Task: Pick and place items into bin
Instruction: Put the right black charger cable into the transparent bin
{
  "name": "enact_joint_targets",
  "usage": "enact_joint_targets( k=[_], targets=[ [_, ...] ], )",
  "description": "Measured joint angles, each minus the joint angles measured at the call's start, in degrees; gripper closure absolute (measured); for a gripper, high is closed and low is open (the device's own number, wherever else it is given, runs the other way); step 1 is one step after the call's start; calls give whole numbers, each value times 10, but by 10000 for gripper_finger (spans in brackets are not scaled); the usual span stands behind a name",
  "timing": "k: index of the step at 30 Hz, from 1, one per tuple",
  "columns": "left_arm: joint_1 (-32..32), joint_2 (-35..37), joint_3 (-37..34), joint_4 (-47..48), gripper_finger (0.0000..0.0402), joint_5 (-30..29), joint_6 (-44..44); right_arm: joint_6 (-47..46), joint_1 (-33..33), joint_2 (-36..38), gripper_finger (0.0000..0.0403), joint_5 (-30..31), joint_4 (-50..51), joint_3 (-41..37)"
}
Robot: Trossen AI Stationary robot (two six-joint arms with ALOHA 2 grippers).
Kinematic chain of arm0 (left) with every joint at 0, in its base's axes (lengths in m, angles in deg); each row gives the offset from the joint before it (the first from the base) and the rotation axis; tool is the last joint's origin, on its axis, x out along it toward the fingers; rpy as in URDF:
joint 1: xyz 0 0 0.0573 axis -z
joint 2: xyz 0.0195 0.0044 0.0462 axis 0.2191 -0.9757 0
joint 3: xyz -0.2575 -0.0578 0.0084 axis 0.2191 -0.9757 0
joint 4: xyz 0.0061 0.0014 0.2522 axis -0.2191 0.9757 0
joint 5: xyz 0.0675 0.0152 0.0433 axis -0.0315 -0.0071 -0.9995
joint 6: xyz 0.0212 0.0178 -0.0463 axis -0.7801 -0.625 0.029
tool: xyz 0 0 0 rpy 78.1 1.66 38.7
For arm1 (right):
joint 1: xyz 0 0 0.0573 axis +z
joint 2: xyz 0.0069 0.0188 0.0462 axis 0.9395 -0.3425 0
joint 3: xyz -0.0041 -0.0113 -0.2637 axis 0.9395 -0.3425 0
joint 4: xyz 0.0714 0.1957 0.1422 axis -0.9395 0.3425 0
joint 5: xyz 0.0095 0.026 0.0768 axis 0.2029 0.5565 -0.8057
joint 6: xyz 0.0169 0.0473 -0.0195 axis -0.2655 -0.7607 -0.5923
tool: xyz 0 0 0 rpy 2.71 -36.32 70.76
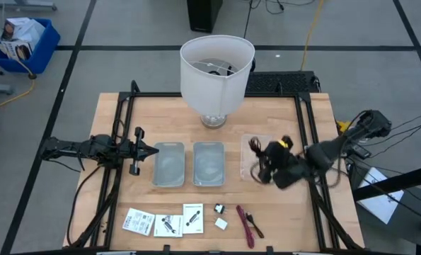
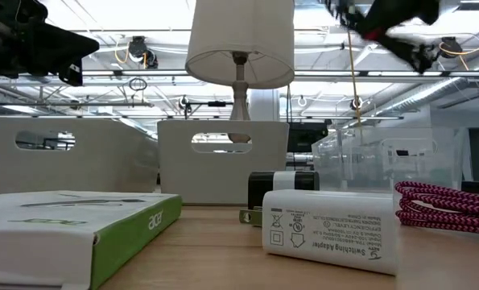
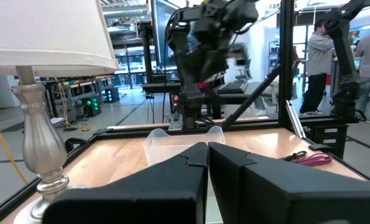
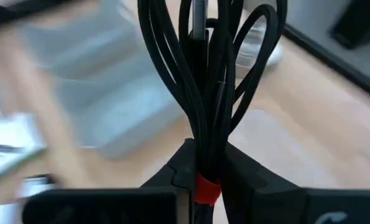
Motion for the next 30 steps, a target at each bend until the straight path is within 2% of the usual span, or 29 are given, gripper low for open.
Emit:
enact_joint_targets(
  k=[5, 8, 10, 17, 30],
  targets=[
    [0, 0, 0, 0, 380, 0, 0, 53, -91, -8, 368, -49, -71, -62],
    [0, 0, 0, 0, 380, 0, 0, 78, -122, -19, 368, -109, -153, -112],
    [0, 0, 0, 0, 380, 0, 3, 82, -133, -22, 368, -129, -171, -134],
    [0, 0, 0, 0, 380, 0, 5, 41, -152, -22, 368, -139, -133, -152],
    [0, 0, 0, 0, 380, 0, -1, 39, -172, -66, 368, -181, -141, -159]
  ],
)
